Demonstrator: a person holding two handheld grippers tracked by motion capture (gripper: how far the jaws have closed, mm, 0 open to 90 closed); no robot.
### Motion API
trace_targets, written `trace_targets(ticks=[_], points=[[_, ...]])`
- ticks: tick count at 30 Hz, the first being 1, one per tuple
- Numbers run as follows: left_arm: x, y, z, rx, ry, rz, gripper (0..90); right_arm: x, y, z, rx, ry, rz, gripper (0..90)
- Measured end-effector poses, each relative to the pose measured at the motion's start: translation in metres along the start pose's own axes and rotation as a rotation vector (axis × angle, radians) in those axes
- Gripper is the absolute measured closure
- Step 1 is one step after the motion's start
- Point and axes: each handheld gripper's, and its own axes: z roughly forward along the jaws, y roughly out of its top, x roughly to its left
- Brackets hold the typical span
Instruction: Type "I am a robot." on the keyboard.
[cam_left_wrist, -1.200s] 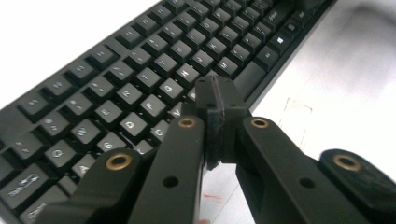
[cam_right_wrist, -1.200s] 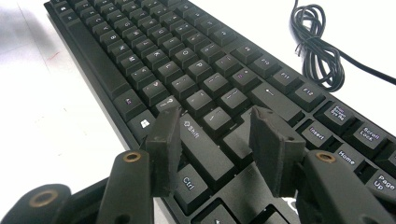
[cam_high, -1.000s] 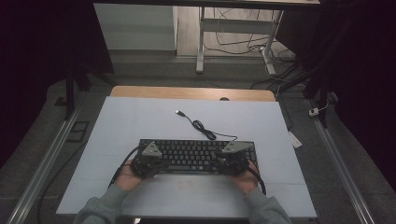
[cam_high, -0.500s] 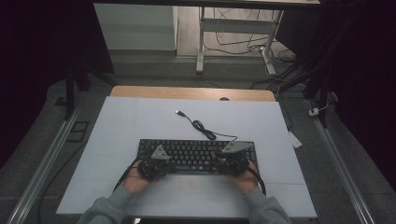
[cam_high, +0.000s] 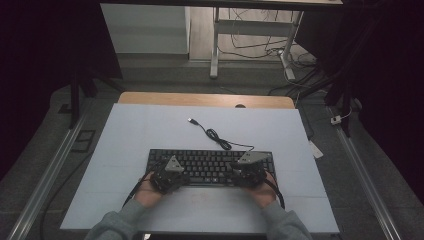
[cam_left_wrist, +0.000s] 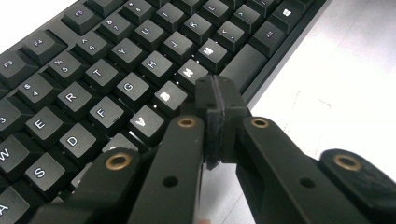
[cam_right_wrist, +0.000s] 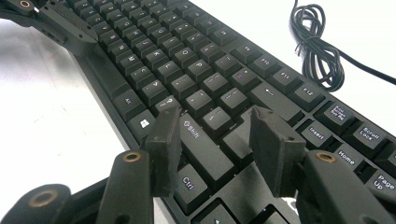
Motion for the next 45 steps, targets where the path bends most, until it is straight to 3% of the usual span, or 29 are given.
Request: trace_targets(ticks=[10, 16, 21, 26, 32, 45], points=[[0.0, -0.001, 0.001, -0.002, 0.012, 0.0, 88.6, 0.0, 0.0, 0.0, -0.001, -0.001, -0.001, 53.6], [0.003, 0.001, -0.011, -0.066, 0.007, -0.02, 87.8, 0.0, 0.0, -0.001, -0.004, -0.005, -0.001, 53.6], [0.009, 0.001, -0.023, -0.122, 0.005, -0.058, 76.5, 0.0, 0.0, -0.001, -0.004, -0.005, -0.001, 53.5], [0.02, -0.001, -0.034, -0.16, 0.041, -0.121, 56.3, -0.001, 0.0, -0.001, -0.006, 0.0, 0.0, 53.5], [0.032, -0.007, -0.041, -0.152, 0.069, -0.174, 45.9, -0.001, 0.0, -0.001, -0.007, -0.001, 0.0, 53.5], [0.05, -0.018, -0.048, -0.125, 0.108, -0.229, 41.0, -0.001, 0.0, -0.002, -0.01, -0.002, -0.001, 53.5]])
